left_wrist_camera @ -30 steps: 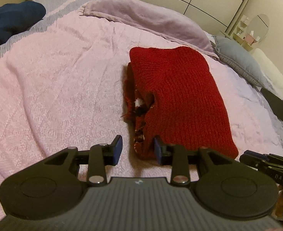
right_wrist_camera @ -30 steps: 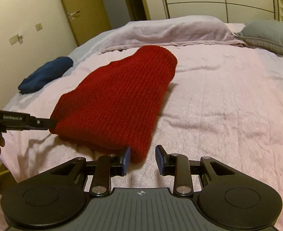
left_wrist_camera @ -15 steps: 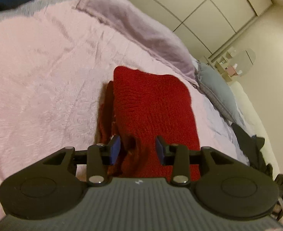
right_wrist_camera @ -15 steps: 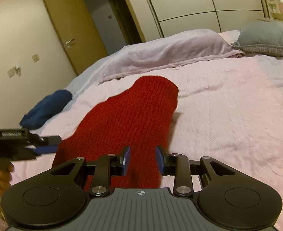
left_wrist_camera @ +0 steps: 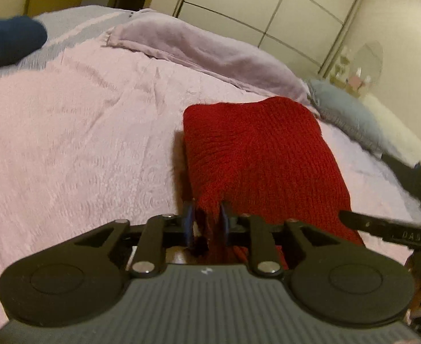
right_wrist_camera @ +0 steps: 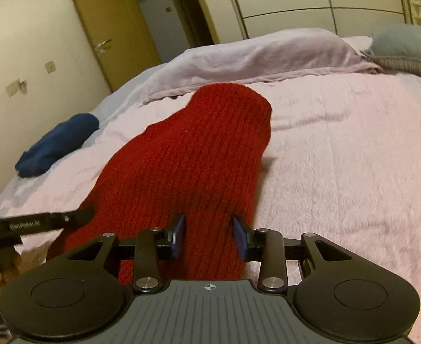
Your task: Fold clothes
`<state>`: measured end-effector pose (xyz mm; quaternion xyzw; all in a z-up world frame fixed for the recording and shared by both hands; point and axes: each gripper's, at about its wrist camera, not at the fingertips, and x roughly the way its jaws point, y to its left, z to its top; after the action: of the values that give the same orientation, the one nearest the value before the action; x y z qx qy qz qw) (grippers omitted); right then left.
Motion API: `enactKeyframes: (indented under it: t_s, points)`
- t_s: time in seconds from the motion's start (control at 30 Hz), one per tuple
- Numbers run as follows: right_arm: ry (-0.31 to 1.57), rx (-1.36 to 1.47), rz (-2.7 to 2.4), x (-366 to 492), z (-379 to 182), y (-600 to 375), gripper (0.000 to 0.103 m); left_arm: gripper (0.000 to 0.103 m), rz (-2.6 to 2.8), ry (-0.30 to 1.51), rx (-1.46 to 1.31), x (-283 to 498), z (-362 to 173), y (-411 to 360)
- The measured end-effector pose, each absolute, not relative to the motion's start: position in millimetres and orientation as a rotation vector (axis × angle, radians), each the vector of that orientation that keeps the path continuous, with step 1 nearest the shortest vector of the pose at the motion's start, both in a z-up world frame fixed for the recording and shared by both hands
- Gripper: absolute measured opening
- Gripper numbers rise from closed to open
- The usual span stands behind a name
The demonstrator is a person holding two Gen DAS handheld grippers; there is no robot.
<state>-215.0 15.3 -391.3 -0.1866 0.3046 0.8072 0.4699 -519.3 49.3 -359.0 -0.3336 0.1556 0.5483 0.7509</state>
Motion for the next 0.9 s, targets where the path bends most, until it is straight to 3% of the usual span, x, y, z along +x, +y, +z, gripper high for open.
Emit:
enactKeyframes:
  t_s: [0.23, 0.67, 0.77, 0.9]
  points:
    - [0.717, -0.388, 1.975, -194.4, -359.7, 49.2, 0.036, 0.018, 1.231, 0.293, -0.62, -514.9, -309.0, 68.2]
    - [0.59, -0.374, 1.971, -219.7, -363.9, 145.5, 0.036, 0.018, 1.292, 0.489, -0.546, -443.5, -329.2, 174.9]
    - [0.564, -0.525, 1.915, -243.4, -385.8, 170.1, 0.036, 0.021, 1.347, 0.588, -0.561, -438.6, -354.8, 200.1]
    - [0.726, -0.545, 1.883, -240.6, -410.9, 189.6, 0.036, 0.021, 1.349, 0.603, -0.597, -449.1, -382.2, 210.3]
